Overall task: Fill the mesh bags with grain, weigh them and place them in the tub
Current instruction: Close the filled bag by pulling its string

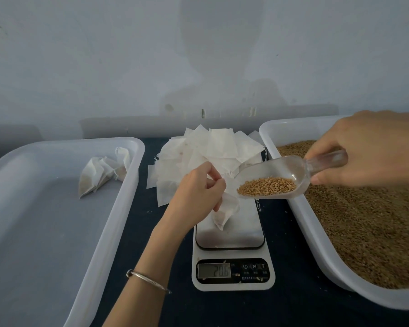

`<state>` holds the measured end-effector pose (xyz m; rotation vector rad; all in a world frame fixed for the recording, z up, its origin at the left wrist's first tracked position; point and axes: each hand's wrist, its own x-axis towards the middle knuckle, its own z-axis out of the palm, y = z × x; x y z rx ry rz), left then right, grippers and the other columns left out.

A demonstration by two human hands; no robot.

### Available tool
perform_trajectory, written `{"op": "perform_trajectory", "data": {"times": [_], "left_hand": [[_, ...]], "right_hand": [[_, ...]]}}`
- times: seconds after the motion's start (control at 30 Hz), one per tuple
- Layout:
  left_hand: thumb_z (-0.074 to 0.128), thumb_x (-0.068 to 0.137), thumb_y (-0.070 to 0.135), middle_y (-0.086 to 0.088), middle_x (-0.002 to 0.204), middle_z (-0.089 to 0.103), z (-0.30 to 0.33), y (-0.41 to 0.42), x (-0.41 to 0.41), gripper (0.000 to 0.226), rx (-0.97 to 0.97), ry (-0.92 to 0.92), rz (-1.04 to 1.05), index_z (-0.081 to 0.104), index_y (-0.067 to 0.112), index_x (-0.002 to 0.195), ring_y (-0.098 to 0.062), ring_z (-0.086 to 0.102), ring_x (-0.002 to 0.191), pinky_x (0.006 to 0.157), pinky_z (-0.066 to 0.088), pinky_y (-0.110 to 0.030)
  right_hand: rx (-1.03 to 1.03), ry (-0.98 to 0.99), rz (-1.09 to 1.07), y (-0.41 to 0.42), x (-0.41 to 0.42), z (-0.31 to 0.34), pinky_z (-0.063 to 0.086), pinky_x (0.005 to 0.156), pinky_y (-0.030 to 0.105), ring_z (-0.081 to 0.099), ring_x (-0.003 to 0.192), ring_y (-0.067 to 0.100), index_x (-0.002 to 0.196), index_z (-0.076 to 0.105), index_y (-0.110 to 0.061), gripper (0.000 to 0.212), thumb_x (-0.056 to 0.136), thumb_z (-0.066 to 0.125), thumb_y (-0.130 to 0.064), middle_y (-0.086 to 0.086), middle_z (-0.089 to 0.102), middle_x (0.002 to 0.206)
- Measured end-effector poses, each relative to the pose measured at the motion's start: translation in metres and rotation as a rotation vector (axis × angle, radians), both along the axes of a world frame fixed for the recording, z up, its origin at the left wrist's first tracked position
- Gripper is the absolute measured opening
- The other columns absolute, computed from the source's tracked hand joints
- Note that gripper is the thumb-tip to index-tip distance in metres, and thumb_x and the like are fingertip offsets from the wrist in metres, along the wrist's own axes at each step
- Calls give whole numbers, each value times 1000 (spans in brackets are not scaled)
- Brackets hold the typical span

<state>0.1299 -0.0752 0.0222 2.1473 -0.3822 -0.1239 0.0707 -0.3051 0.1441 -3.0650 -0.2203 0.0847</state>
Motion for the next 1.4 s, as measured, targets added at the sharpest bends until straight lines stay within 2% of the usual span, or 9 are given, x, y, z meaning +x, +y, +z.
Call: {"op": "perform_trajectory", "data": {"times": [0.2, 0.37, 0.43, 0.63, 0.87, 1.1, 1.23, 1.33, 1.4], "left_hand": [[49, 95, 19, 6, 45, 59, -1, -1, -1, 12, -14, 12, -17, 50, 17, 84, -2, 40, 36, 44, 33, -13], [49, 95, 18, 5, 45, 59, -2, -2, -1, 11, -33, 15, -20, 51, 15, 85, -2, 41, 36, 41, 32, -10], [49, 95, 18, 4, 46, 60, -3, -3, -1, 11, -36, 17, -21, 51, 15, 85, -2, 40, 37, 42, 33, -12], [49, 95, 17, 4, 46, 59, -4, -3, 0, 12, -56, 19, -23, 50, 16, 84, -3, 38, 37, 41, 34, -13], [49, 95, 18, 4, 46, 60, -6, -3, 1, 11, -52, 20, -25, 50, 17, 84, -2, 39, 36, 40, 35, -12], [50, 95, 17, 4, 46, 60, -8, -3, 2, 11, -75, 29, -7, 51, 16, 84, -1, 42, 37, 41, 34, -11], [50, 93, 15, 4, 44, 58, -9, -4, 4, 10, -130, 35, 46, 52, 14, 83, -3, 41, 39, 43, 33, -12], [50, 92, 14, 5, 43, 56, -12, -14, 1, 7, -167, 36, 33, 52, 16, 85, -6, 42, 41, 43, 34, -13], [50, 92, 13, 4, 44, 54, -13, -22, -3, 7, -172, 31, -12, 53, 18, 89, -11, 42, 43, 42, 35, -14]], "right_hand": [[-39, -11, -19, 1, -1, 2, 40, 54, 21, 54, 63, -4, 76, 56, -68, 20, 56, 54, -71, -29, 63, 74], [-24, -44, -15, -3, 0, 1, 45, 59, 23, 56, 65, -2, 74, 47, -76, 41, 37, 30, -76, -28, 64, 73], [-19, -44, -8, -5, 0, 1, 46, 60, 24, 57, 66, -1, 78, 48, -75, 40, 40, 34, -76, -28, 65, 73], [-56, -30, -16, -3, -1, 0, 43, 57, 22, 56, 67, -3, 73, 56, -67, 12, 61, 59, -68, -28, 65, 78], [-59, -24, -19, -2, 0, 1, 48, 64, 25, 56, 70, -1, 68, 57, -62, 17, 54, 50, -71, -26, 64, 79], [-17, 1, -39, -4, -2, -2, 47, 64, 25, 58, 70, -4, 80, 60, -64, 32, 52, 47, -73, -31, 64, 73], [278, 52, -88, -17, -16, -23, 46, 71, 24, 58, 78, -20, 90, 62, -64, 35, 57, 57, -74, -46, 59, 79], [675, 61, -198, -26, -34, -49, 52, 57, 32, 63, 70, -9, 96, 64, -59, 56, 47, 62, -85, -26, 70, 82], [889, -7, -294, -31, -42, -73, 53, 63, 34, 64, 69, 5, 99, 67, -52, 72, 37, 65, -88, -7, 74, 84]]}}
